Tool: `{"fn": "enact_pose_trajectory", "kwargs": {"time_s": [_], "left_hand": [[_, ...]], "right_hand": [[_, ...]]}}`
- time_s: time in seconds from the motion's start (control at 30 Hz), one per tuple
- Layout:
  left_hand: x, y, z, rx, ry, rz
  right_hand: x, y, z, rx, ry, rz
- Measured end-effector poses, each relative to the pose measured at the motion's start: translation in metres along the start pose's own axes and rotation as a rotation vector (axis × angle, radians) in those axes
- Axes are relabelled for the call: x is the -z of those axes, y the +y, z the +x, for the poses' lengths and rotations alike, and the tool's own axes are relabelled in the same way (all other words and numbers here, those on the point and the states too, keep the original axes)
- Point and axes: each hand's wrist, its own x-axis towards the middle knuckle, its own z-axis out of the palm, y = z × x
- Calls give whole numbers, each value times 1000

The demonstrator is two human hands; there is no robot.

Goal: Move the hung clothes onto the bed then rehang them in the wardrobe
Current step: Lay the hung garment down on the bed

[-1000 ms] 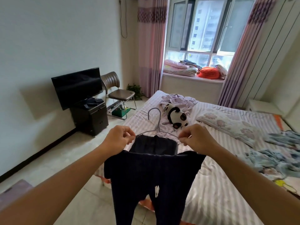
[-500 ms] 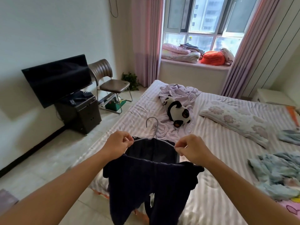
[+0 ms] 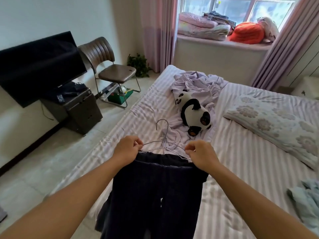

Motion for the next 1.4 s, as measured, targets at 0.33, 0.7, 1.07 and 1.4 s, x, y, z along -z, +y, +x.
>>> {"fn": "enact_pose_trajectory", "kwargs": {"time_s": [0.33, 0.7, 1.07, 1.4], "left_hand": [[-107, -54, 155, 176, -12, 21], [-222, -124, 266, 220, -209, 127], [-295, -181, 299, 101, -370, 279], [-286, -156, 306, 83, -435, 302]], "right_hand": [[-107, 82, 159, -141, -107, -14], [-217, 174, 279, -244, -135, -104], [-296, 218, 311, -314, -204, -137], [-288, 204, 302, -328, -206, -8]]}}
